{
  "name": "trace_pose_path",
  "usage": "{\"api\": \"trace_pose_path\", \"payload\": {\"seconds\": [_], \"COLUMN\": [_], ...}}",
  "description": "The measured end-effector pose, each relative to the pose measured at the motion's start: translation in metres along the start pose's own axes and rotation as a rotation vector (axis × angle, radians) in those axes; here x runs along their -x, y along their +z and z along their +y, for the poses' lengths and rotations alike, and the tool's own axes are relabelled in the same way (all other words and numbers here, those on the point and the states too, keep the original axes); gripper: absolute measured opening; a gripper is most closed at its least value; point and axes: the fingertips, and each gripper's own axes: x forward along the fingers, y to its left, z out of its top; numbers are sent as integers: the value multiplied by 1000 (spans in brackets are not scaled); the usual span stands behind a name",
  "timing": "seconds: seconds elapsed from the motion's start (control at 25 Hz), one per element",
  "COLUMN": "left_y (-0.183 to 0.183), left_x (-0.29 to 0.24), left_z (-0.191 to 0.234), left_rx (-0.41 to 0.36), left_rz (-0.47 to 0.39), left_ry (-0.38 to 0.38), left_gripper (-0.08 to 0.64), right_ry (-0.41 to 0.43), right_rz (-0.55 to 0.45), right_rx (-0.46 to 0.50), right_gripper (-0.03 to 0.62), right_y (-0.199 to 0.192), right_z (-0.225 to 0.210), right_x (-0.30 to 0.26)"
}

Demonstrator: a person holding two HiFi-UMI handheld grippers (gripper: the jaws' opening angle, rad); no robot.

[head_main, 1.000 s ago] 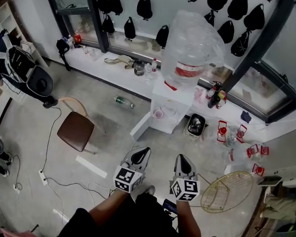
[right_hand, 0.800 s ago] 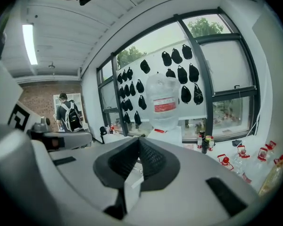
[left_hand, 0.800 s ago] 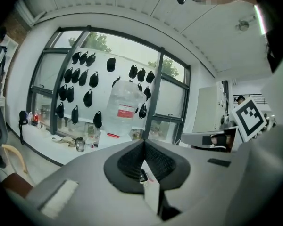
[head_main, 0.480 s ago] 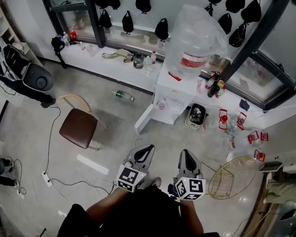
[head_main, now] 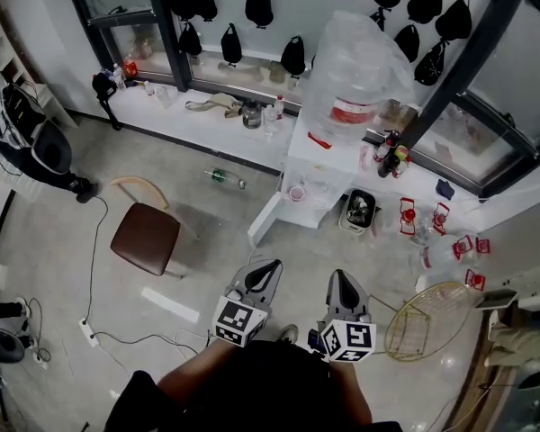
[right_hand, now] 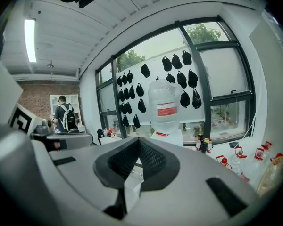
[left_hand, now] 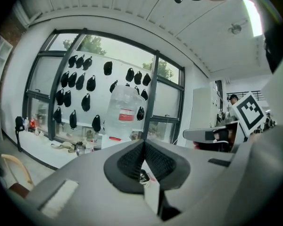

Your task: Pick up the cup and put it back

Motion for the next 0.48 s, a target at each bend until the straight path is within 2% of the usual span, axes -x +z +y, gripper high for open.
{"api": "trace_pose_path", "payload": {"seconds": [0.48], "left_y": [-5], "left_x": [1], "left_z": [-5], "left_rx": [-2], "left_rz": [10], "left_ry": [-17], "left_gripper": [6], "right_ry": [2], "right_rz": [2], "right_rx": [8], "right_gripper": [-6], "right_y": [-1], "right_z": [-2], "right_x": [3]}}
